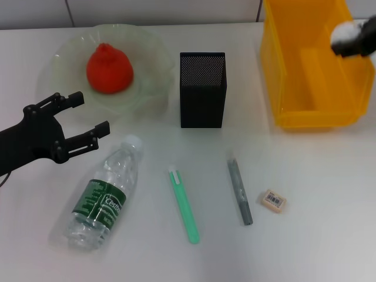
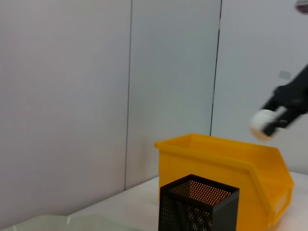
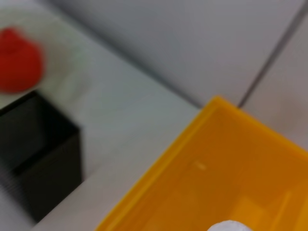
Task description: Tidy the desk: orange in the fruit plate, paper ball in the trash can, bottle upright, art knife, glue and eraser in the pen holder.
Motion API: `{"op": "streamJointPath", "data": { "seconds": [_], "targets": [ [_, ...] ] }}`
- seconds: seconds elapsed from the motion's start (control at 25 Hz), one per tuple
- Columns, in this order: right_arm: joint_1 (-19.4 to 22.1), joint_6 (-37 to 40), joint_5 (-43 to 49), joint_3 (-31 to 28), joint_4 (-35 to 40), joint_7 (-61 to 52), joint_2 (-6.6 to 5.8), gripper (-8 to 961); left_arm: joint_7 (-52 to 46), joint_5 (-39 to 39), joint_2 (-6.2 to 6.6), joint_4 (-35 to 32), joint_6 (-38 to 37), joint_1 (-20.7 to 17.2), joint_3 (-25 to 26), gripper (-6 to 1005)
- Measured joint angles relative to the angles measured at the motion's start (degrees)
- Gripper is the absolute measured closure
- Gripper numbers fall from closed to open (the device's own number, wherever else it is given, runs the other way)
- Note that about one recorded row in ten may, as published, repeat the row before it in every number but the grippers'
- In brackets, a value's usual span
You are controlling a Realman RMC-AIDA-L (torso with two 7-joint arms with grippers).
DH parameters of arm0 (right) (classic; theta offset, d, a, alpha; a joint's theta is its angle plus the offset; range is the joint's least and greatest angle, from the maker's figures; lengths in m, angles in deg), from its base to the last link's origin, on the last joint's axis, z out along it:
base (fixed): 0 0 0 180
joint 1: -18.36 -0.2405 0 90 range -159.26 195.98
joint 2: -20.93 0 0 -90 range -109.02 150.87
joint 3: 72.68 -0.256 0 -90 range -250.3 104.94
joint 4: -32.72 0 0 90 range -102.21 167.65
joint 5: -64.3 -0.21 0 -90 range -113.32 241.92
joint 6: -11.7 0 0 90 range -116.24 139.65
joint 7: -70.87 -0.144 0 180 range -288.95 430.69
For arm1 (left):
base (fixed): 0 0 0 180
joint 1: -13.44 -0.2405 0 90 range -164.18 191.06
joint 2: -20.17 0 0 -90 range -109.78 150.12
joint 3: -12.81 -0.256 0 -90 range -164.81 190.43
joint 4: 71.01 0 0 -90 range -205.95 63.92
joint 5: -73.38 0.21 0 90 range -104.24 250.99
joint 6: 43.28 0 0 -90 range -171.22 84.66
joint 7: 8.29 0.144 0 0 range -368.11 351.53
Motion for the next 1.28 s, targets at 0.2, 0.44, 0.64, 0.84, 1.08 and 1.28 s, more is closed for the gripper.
{"op": "streamJointPath", "data": {
  "seconds": [0.2, 0.44, 0.64, 0.84, 1.08, 1.28],
  "targets": [
    [-0.44, -12.38, -1.35, 0.08, -10.3, -1.68, 0.02, 494, -1.46, -0.09, 0.42, -0.26, -2.39, -0.14, 0.05, 149],
    [0.2, -19.14, -7.59, 0.39, -15.57, 0.86, 0.12, 306, -8.47, 0.29, 0.79, -4.23, -4.27, -0.62, -0.57, 150],
    [4.05, -19.37, -19.79, -0.24, -15.58, 8.34, 0.02, 140, -23.14, 2.12, -1.08, -22.87, -2.97, -5.26, -6.9, 150],
    [13.02, -16.65, -40.17, 0.77, -17.12, 28.97, 0.24, 107, -38.06, 4.96, -0.82, -40.51, 8.56, -11.04, -21.53, 150],
    [19.48, -7.76, -55.15, 2.62, -28.51, 53.52, 0.38, 107, -58.33, 20.55, -0.77, -54.65, 19.69, -13.92, -34.24, 150],
    [18.89, -4.74, -56.02, 2.65, -43.33, 71.28, 0.26, 107, -76.89, 37.81, -0.89, -60.46, 21.55, -12.02, -42.99, 151]
  ]
}}
